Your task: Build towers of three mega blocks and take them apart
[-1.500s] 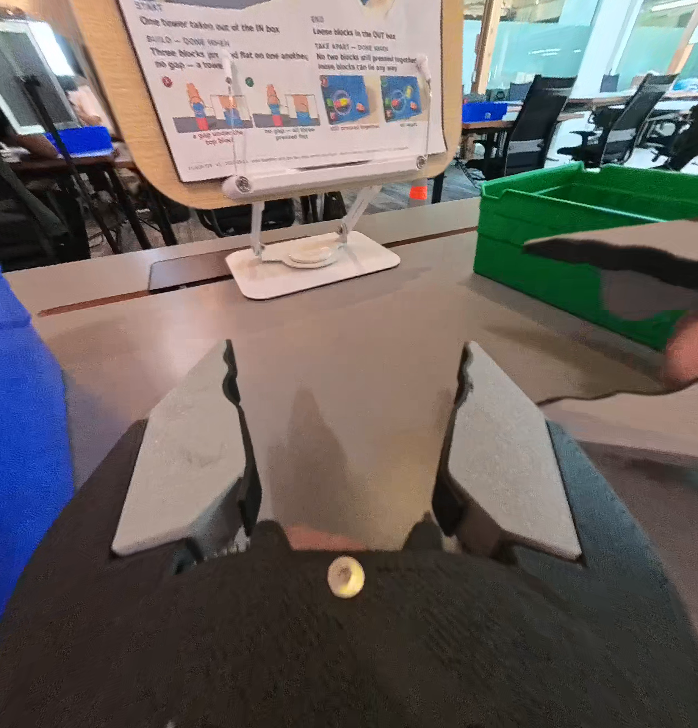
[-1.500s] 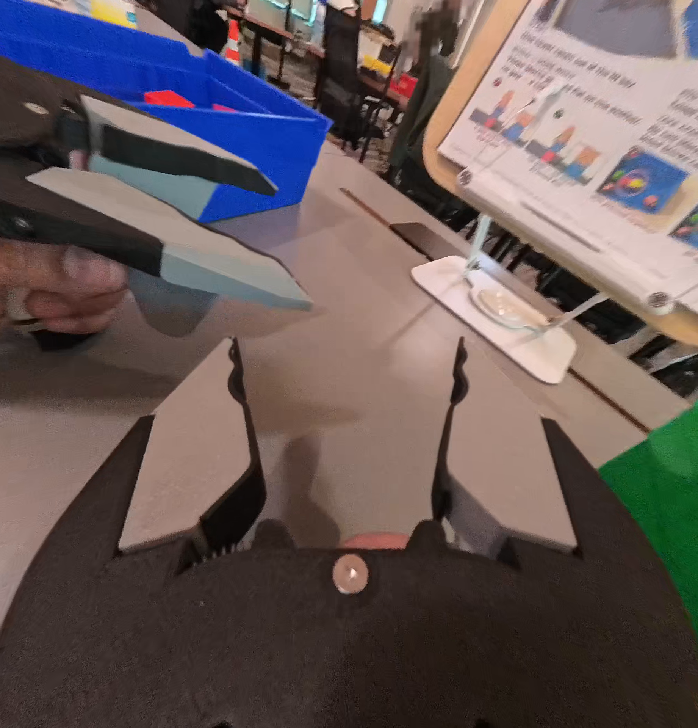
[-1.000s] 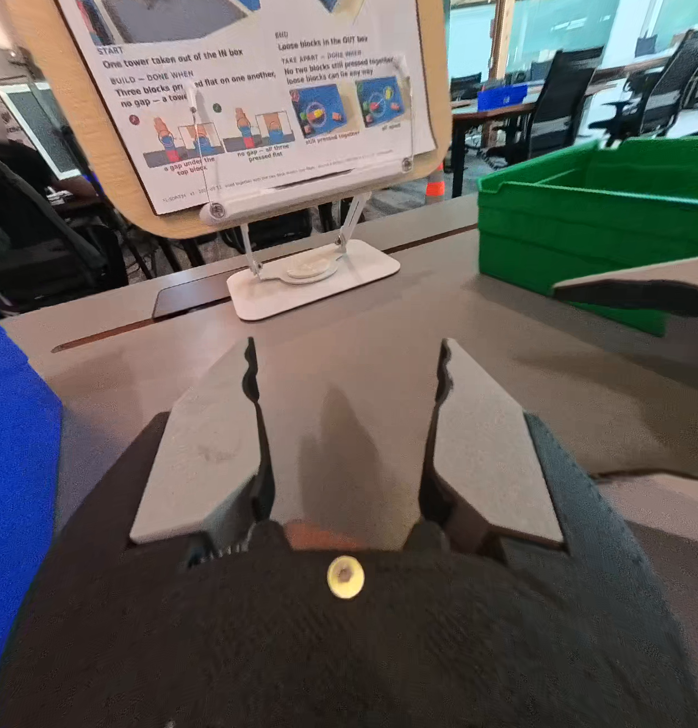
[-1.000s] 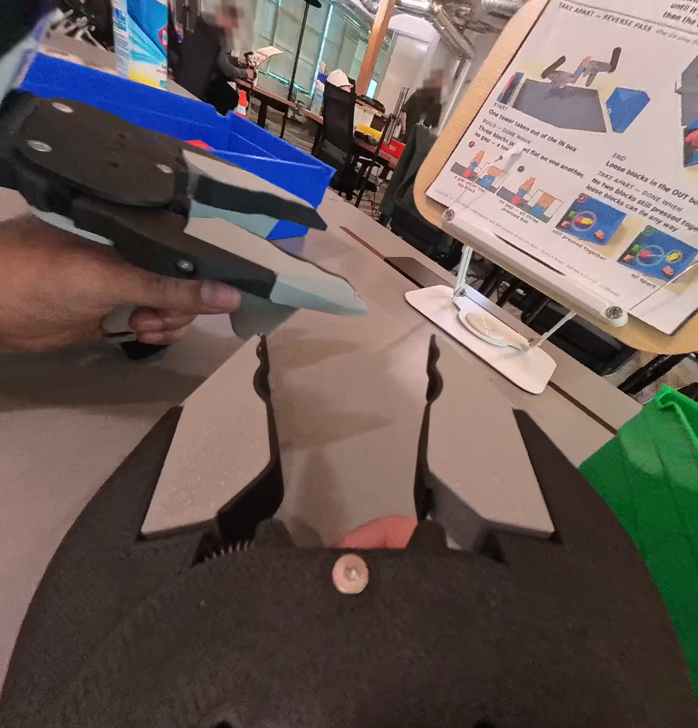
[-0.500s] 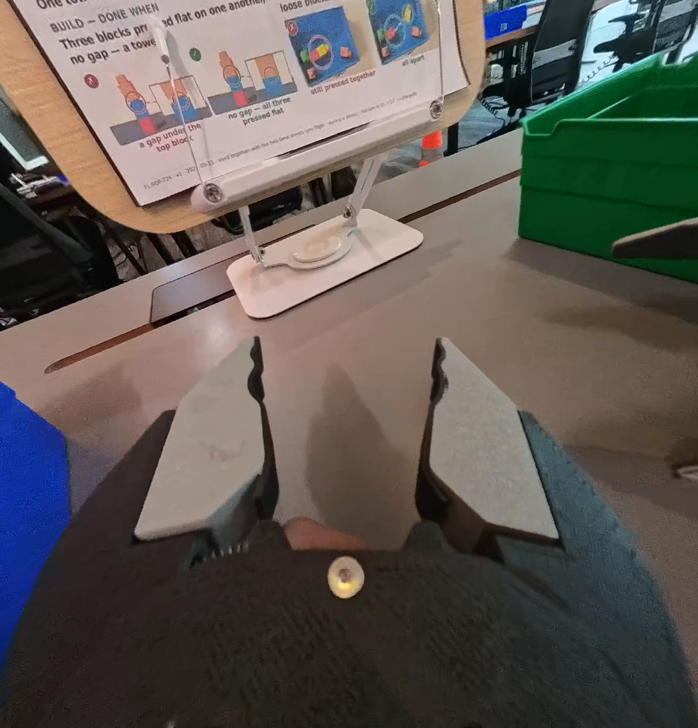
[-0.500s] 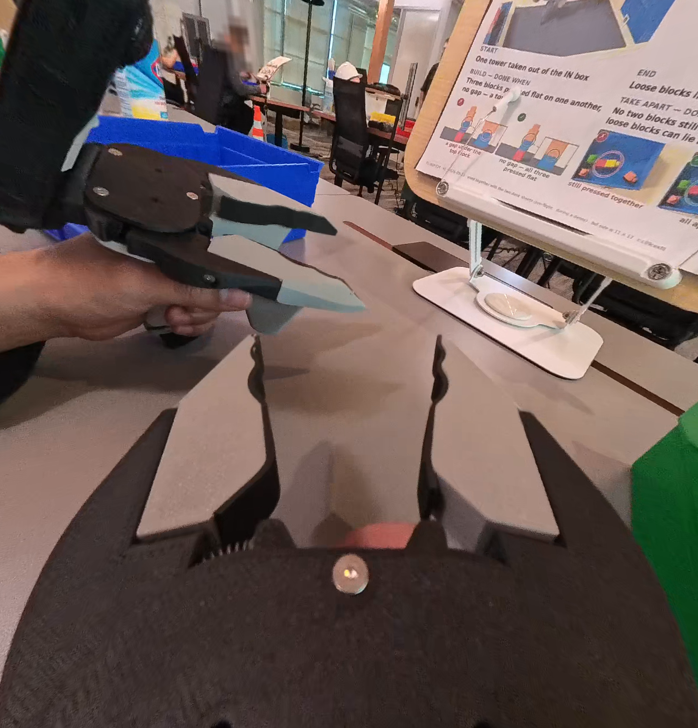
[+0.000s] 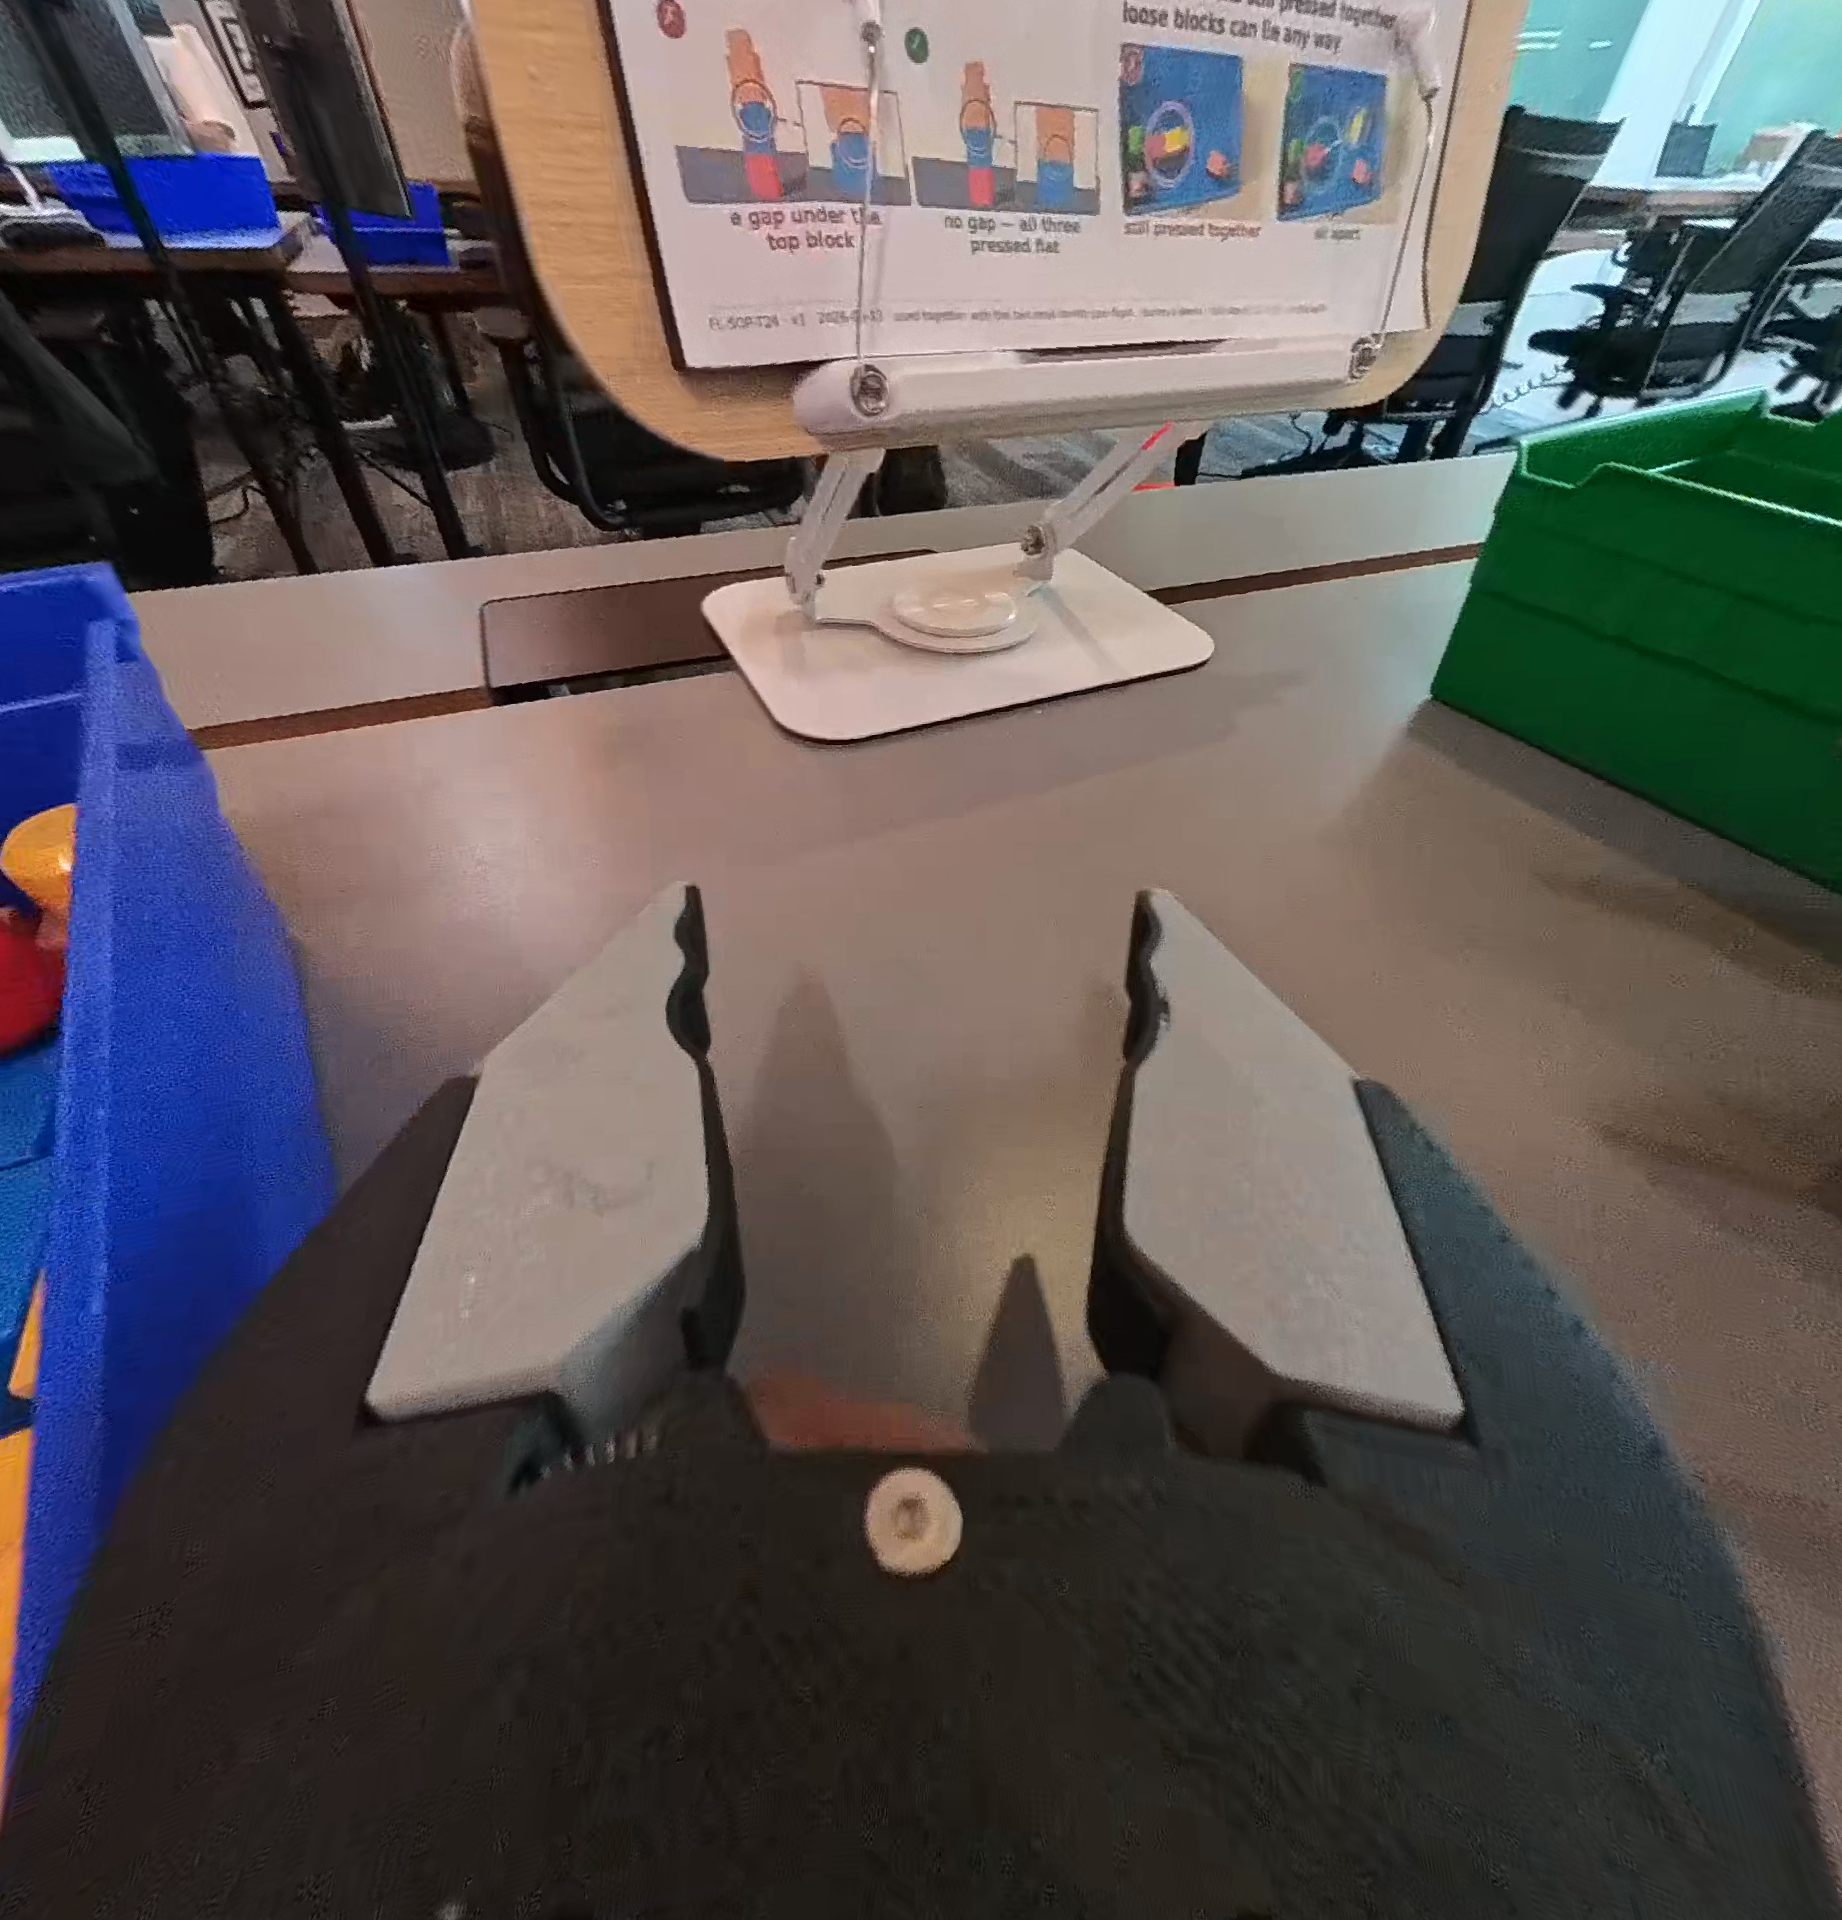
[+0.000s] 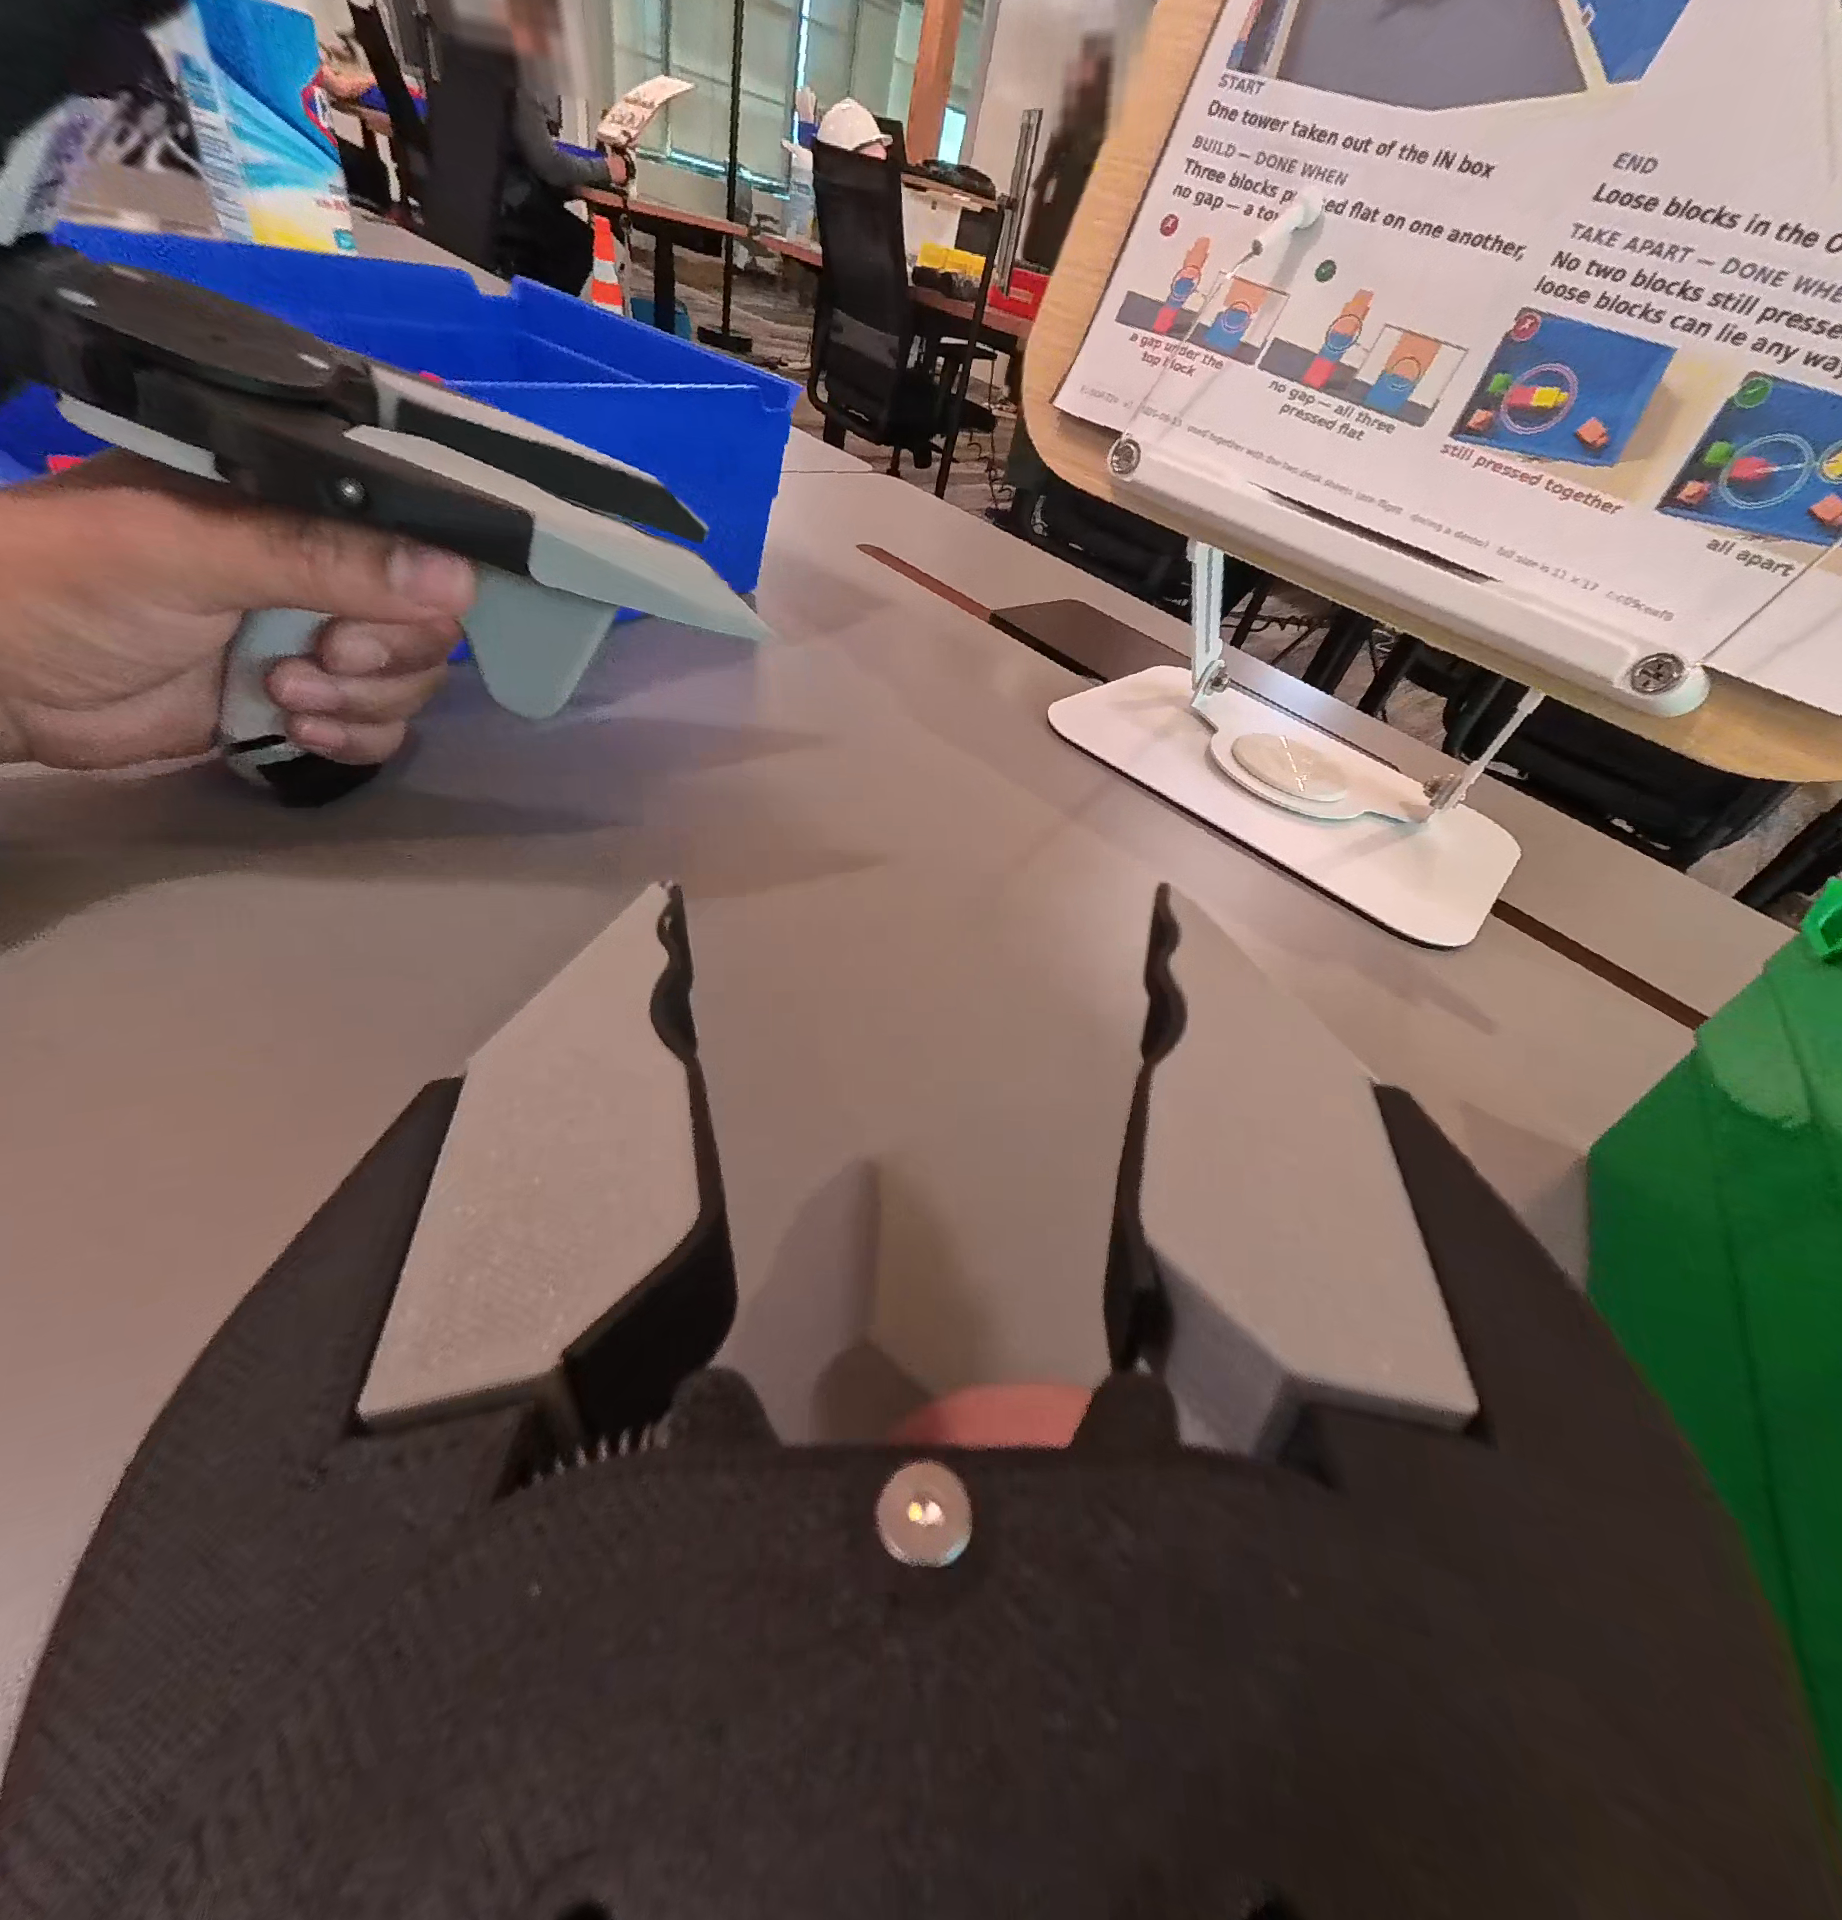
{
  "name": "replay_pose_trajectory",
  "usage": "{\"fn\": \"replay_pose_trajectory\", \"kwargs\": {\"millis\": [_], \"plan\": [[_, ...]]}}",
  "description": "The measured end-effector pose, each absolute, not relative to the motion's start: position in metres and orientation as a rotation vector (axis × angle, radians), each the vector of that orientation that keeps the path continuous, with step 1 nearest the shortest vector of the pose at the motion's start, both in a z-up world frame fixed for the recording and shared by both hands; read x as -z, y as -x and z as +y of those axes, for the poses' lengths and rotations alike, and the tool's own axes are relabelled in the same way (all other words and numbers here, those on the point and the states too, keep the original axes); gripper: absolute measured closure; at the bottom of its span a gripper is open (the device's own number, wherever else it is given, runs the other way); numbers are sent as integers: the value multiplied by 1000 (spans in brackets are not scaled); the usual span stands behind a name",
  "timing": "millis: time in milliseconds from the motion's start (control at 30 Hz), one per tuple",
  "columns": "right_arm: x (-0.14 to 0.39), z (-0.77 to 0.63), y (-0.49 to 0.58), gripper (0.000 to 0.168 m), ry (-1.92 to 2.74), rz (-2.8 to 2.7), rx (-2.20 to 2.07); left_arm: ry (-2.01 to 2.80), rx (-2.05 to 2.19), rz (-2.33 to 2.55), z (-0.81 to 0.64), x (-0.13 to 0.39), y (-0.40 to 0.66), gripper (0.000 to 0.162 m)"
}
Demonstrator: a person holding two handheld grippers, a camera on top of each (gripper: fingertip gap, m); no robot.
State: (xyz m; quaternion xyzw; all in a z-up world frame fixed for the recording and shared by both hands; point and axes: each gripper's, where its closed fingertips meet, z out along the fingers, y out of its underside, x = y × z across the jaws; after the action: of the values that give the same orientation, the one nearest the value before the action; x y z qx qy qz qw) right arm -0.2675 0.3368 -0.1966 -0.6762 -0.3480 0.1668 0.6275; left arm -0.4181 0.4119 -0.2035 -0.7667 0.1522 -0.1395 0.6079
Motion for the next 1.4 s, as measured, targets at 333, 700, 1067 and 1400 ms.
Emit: {"fn": "replay_pose_trajectory", "kwargs": {"millis": [333,700,1067,1400], "plan": [[201,346,257,82,1593,-776,-344,1790,250,309,405,202,445,78],[204,338,264,80,1599,-837,-484,1776,537,577,364,210,347,60],[220,353,283,76,1748,-872,-677,1782,687,611,353,210,326,61],[216,349,280,76,1697,-888,-629,1760,448,649,361,212,338,62]]}}
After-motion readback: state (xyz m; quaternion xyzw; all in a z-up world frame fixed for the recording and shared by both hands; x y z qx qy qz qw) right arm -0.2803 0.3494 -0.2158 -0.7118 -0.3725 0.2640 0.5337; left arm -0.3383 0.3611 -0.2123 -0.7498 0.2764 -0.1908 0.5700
